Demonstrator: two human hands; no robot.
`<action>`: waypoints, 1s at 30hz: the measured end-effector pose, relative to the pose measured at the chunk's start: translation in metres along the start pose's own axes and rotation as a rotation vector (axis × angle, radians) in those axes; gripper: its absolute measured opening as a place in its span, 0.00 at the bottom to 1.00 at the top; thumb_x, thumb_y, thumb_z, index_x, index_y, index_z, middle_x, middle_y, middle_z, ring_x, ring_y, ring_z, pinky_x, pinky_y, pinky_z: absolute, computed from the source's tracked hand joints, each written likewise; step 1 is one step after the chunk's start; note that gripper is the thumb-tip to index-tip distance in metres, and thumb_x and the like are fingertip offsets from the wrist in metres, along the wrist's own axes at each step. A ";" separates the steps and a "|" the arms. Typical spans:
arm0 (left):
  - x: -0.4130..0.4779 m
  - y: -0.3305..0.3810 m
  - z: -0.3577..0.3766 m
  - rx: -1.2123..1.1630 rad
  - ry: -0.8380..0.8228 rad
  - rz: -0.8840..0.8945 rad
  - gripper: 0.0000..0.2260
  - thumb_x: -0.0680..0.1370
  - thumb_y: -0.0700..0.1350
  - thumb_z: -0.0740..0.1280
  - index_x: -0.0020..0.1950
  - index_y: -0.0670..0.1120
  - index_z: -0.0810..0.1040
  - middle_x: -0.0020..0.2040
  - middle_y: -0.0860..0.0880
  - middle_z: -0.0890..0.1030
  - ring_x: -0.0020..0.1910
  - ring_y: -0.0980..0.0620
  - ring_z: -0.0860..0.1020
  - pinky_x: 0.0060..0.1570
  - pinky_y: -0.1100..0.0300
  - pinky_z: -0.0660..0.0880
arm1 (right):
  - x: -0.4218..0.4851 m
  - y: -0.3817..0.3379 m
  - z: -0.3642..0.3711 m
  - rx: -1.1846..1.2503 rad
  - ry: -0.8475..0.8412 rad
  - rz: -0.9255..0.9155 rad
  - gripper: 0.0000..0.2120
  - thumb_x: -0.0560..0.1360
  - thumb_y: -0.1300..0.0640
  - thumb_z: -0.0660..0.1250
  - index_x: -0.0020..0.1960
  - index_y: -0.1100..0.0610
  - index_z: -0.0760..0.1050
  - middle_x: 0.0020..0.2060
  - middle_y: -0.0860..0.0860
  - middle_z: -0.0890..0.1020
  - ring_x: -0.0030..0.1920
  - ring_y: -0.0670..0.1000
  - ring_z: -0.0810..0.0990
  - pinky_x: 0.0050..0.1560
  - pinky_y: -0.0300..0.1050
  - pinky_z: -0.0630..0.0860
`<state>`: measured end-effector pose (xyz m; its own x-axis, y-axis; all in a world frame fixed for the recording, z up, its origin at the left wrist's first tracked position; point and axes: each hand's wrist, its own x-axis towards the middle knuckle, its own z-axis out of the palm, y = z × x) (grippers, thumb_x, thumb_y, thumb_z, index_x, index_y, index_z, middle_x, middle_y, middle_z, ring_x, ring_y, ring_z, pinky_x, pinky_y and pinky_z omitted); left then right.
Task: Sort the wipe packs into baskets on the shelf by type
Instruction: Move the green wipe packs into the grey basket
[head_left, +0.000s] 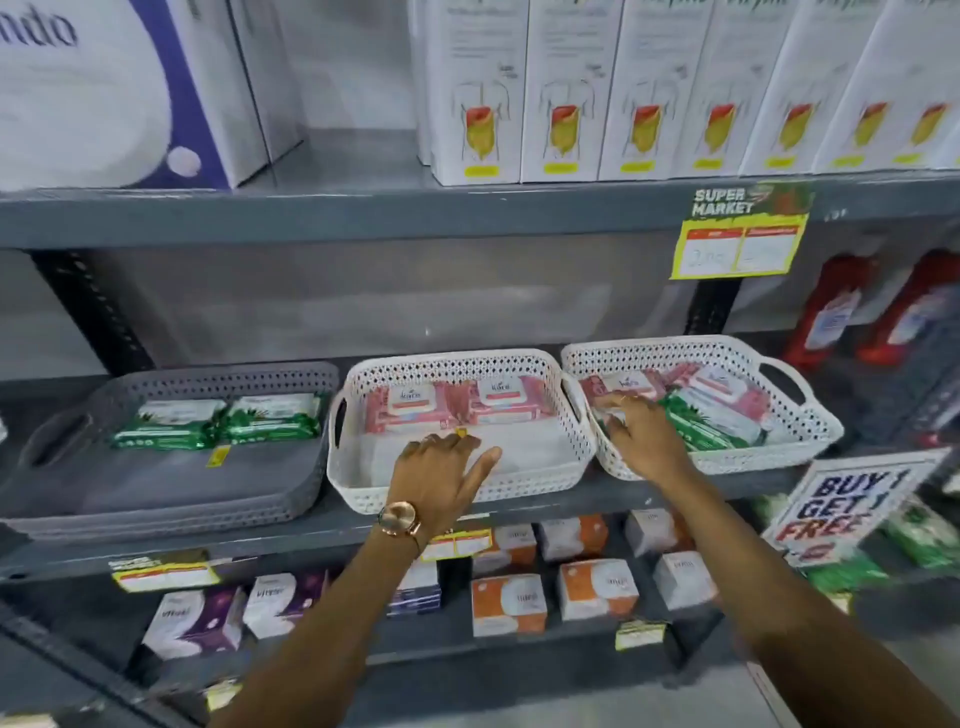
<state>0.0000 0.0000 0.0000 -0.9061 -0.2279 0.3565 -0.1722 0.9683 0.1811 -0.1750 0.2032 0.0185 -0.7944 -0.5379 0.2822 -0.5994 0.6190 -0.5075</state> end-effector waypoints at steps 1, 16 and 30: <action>0.002 0.001 0.005 0.001 0.014 -0.027 0.26 0.79 0.63 0.47 0.61 0.50 0.76 0.55 0.49 0.82 0.53 0.46 0.78 0.51 0.52 0.72 | 0.012 0.010 -0.002 0.017 -0.017 0.047 0.16 0.77 0.66 0.61 0.63 0.60 0.75 0.61 0.58 0.80 0.60 0.57 0.79 0.62 0.49 0.73; -0.008 -0.009 0.019 0.162 0.183 -0.063 0.32 0.78 0.68 0.44 0.36 0.50 0.79 0.27 0.51 0.79 0.23 0.50 0.75 0.23 0.64 0.65 | 0.074 0.068 -0.012 -0.333 -0.589 0.094 0.48 0.58 0.55 0.80 0.74 0.49 0.62 0.77 0.53 0.60 0.75 0.58 0.58 0.74 0.58 0.59; 0.001 0.001 0.037 0.153 0.242 -0.096 0.30 0.79 0.65 0.47 0.34 0.49 0.79 0.26 0.51 0.80 0.23 0.50 0.75 0.25 0.64 0.63 | 0.067 0.087 -0.030 0.368 -0.361 0.123 0.36 0.53 0.55 0.84 0.59 0.49 0.76 0.54 0.48 0.82 0.54 0.51 0.81 0.59 0.49 0.76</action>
<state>-0.0154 0.0049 -0.0336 -0.7679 -0.3187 0.5557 -0.3253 0.9413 0.0903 -0.2831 0.2385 0.0173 -0.7333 -0.6770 -0.0629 -0.3785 0.4833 -0.7894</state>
